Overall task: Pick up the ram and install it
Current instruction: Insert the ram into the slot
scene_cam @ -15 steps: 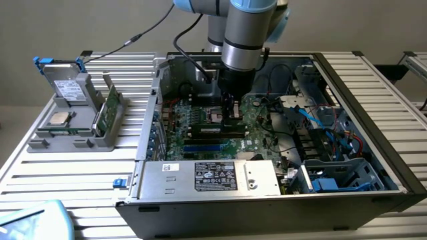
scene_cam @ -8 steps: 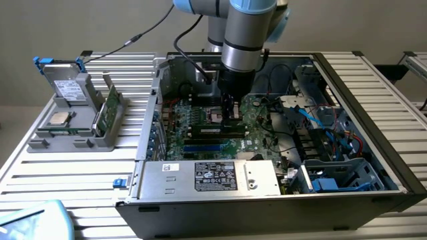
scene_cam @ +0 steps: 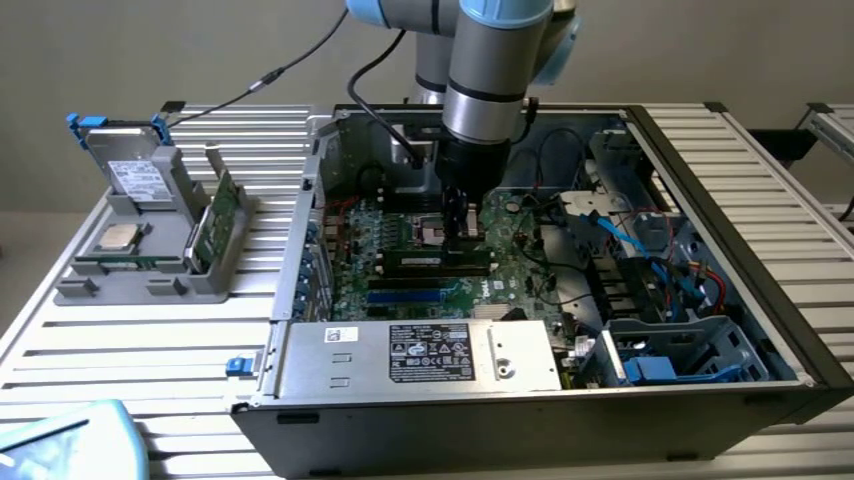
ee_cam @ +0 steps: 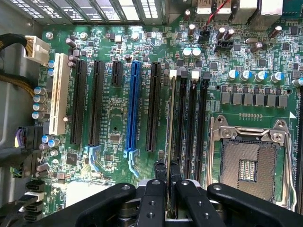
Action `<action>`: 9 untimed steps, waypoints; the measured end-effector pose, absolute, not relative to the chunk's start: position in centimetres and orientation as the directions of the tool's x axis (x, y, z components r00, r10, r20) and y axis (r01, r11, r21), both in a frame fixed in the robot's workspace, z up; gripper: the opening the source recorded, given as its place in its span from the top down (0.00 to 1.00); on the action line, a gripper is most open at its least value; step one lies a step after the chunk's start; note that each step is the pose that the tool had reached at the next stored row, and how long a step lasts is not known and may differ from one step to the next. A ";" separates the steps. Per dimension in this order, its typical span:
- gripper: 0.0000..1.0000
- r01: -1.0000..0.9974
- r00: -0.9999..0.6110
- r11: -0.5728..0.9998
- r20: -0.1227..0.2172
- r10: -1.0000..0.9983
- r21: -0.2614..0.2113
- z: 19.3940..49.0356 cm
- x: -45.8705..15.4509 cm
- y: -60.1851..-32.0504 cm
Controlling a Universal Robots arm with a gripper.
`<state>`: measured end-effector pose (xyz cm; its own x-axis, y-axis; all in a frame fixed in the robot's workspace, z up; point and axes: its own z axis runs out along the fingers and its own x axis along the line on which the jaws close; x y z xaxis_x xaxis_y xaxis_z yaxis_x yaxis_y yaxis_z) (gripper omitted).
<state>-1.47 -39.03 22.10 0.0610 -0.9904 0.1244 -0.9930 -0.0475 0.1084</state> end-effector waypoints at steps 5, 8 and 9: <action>0.86 -0.993 0.061 -0.047 0.124 -0.990 0.108 22.1 -1.5 -39.0; 0.86 -0.993 0.061 -0.047 0.125 -0.990 0.108 22.0 -1.5 -38.9; 0.86 -0.993 0.061 -0.048 0.125 -0.990 0.108 22.0 -1.5 -38.9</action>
<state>-1.47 -38.94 22.02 0.0610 -0.9903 0.1245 -0.9930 -0.0475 0.1084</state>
